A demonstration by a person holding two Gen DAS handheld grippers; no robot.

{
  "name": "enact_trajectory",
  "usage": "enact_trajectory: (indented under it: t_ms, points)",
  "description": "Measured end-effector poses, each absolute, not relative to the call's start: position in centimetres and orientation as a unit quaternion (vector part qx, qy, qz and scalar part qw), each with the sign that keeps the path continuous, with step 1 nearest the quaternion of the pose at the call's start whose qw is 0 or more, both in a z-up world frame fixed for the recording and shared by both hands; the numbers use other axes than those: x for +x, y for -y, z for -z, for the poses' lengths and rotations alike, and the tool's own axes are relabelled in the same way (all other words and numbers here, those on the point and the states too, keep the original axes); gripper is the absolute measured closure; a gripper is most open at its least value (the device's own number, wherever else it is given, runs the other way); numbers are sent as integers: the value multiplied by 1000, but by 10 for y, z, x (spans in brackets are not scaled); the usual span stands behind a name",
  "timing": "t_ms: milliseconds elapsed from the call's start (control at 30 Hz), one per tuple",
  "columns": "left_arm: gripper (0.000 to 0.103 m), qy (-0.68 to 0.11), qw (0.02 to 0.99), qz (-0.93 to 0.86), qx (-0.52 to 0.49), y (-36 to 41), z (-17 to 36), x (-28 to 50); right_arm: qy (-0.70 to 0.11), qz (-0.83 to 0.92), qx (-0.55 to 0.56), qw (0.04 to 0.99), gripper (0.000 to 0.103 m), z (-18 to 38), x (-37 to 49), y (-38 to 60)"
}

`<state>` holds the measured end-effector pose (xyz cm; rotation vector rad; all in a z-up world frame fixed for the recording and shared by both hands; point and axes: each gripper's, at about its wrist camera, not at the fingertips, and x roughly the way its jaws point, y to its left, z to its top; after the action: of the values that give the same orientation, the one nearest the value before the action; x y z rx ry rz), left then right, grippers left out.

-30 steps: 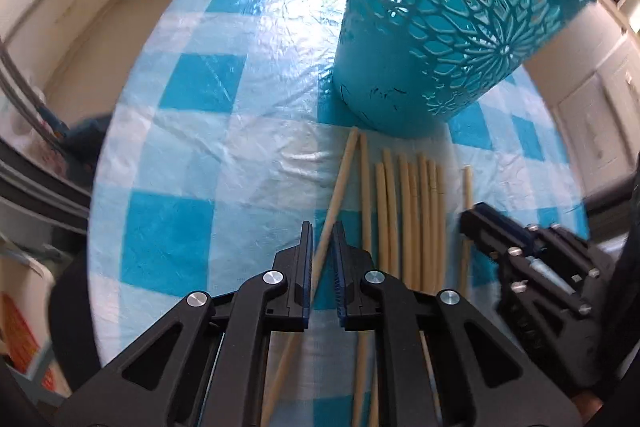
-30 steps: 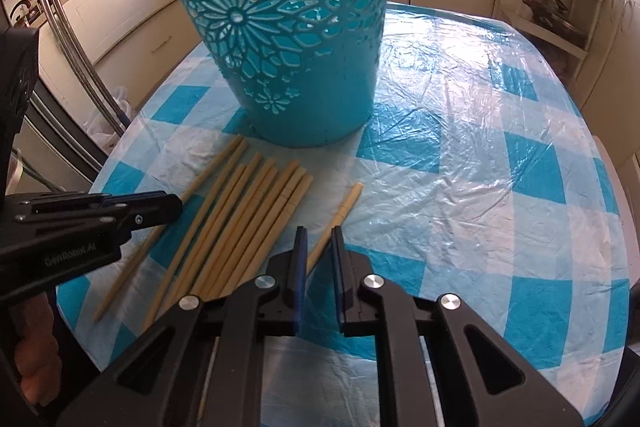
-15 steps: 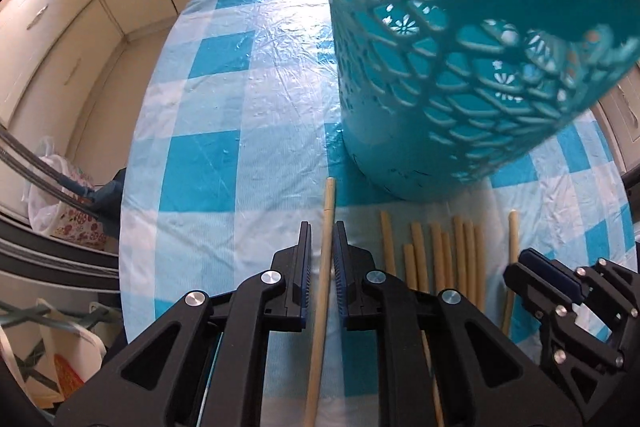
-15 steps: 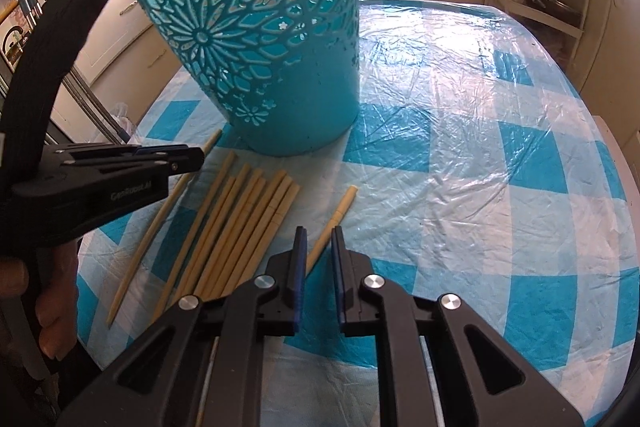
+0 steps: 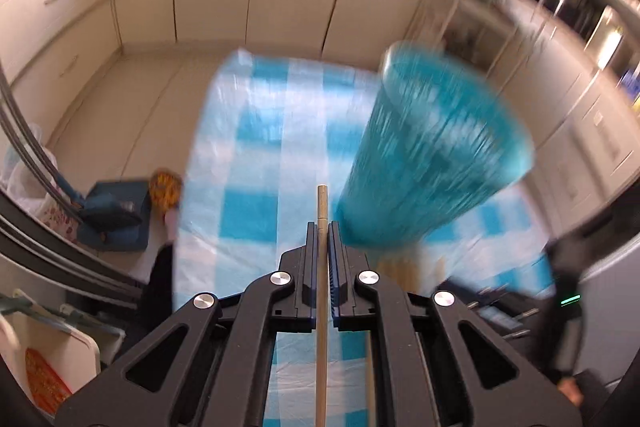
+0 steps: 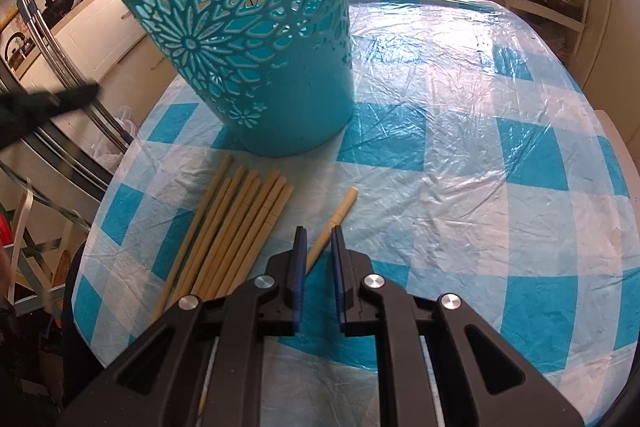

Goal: Organize utensils
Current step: 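Lift the stick over the teal basket and open the left tool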

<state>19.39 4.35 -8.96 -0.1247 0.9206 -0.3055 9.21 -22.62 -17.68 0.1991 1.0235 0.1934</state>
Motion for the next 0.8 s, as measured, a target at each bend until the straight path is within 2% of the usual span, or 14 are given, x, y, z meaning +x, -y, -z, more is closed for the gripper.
enact_trajectory:
  t_ms: [167,367,500,600,800]
  points:
    - [98,-354,914,175,-97,-46,8,170,-472,-96,94,871,90,180,88,227]
    - [98,-247,946,178,-106,-12,-62,160,-448,-109,110,881,90,185,82,230]
    - [98,-164,970,153,-99,25,-74,171,-446,-116,128,878,90,186,83,236]
    - [98,-140,977,131,-93,54,-67,192,-445,-120,139,877,90,186,83,239]
    - [98,-148,982,83,-81,81,-31,229,-443,-128,158,873,90,187,81,243]
